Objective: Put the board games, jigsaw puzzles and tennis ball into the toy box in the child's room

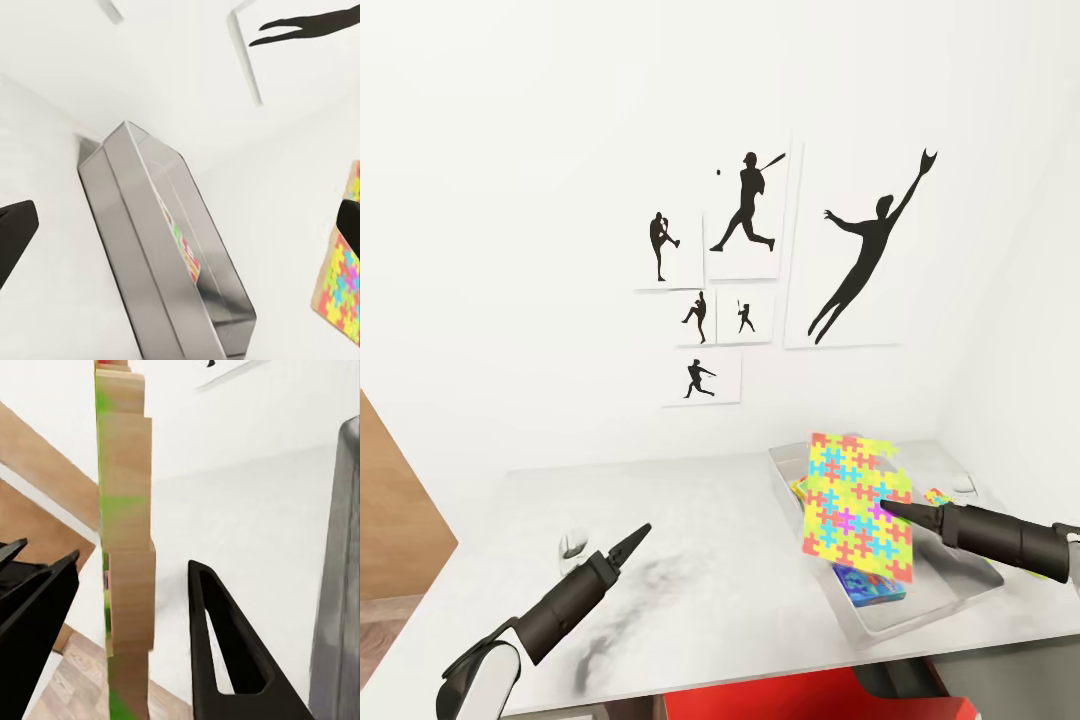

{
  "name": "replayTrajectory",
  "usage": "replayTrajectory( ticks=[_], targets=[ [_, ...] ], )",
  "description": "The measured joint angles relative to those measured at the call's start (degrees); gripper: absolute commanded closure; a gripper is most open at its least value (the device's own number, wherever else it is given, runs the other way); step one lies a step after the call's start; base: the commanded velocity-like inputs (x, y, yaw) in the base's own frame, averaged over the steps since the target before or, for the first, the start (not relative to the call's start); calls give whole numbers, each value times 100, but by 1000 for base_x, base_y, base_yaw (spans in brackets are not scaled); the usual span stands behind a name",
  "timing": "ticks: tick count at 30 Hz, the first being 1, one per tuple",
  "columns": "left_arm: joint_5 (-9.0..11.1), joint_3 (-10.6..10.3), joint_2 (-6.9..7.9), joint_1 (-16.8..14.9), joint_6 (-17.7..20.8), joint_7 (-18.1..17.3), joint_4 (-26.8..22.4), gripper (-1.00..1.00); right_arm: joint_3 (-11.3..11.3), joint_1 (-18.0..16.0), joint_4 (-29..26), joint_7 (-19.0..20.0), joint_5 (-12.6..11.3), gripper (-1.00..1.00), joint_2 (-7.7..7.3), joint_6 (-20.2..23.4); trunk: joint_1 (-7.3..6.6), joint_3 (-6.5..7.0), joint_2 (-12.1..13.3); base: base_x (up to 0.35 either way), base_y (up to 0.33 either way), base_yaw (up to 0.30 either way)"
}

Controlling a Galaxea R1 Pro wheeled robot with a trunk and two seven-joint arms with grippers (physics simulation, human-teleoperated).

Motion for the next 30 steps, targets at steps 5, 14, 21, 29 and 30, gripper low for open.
replayTrajectory(
  ticks=[5,14,21,29,30],
  targets=[
    [-9,6,3,-3,0,16,12,-100,-31,-271,373,-711,-52,100,200,12,0,0,1,0,0,0],
    [-19,9,5,-4,0,59,25,-100,-391,-1047,1328,-1304,-81,100,652,19,0,0,0,0,0,0],
    [-22,10,5,-4,0,77,32,-100,-752,-1612,1938,-2230,-126,100,1059,21,0,0,0,0,0,0],
    [-22,10,4,-4,0,80,34,-100,-996,-1816,2010,-2744,-337,100,1387,19,0,0,0,0,0,0],
    [-22,10,5,-4,0,81,34,-100,-1007,-1828,1990,-2823,-347,100,1405,18,0,0,0,0,0,0]
  ],
)
